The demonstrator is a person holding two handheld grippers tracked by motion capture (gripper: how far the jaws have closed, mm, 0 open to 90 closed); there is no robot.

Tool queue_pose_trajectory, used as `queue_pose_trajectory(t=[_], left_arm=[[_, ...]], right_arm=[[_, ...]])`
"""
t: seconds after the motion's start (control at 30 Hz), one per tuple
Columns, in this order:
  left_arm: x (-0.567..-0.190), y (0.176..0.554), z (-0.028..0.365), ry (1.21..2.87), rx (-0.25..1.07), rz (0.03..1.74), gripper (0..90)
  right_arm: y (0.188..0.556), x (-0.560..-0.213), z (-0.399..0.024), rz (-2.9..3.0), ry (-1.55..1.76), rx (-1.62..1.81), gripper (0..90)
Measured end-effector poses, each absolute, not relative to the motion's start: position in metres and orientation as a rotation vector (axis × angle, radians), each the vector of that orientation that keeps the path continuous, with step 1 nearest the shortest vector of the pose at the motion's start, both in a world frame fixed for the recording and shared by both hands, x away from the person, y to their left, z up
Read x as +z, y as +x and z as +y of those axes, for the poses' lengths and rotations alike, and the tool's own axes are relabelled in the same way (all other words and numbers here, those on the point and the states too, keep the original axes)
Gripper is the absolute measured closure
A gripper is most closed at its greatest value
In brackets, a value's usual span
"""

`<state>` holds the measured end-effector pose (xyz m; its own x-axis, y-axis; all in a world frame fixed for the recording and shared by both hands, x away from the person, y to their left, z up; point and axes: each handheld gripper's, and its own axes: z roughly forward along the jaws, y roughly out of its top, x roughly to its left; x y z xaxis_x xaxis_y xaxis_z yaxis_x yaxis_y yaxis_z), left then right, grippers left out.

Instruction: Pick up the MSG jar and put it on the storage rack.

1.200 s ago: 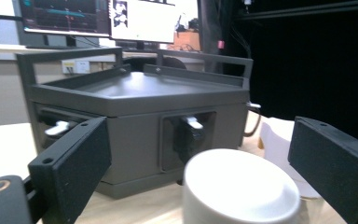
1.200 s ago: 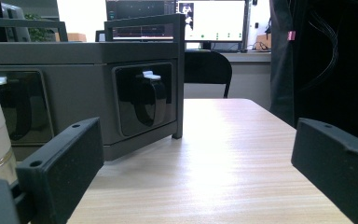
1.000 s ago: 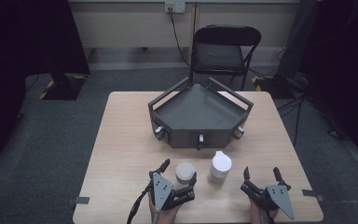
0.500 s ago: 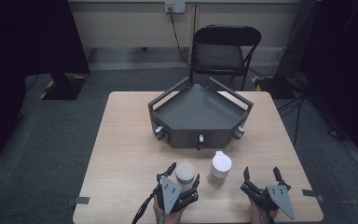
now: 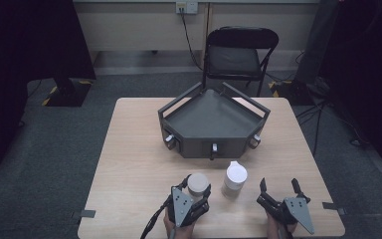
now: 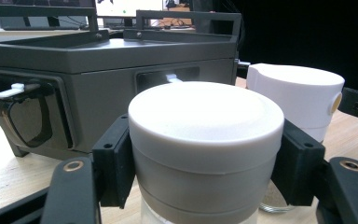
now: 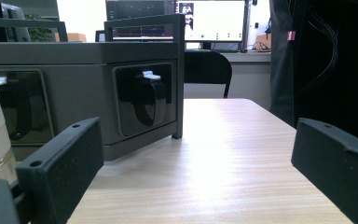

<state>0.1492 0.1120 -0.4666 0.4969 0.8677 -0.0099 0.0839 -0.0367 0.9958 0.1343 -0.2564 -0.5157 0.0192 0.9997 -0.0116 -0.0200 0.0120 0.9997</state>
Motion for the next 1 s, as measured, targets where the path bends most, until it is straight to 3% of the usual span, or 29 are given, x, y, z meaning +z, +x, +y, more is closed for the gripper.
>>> queue_pose_trajectory(t=[1.0], left_arm=[[-0.4692,0.1521,0.1189,1.482,0.754,0.839,34.3]], right_arm=[[0.1344,-0.5156,-0.2564,1.186,1.195,1.196,1.2]])
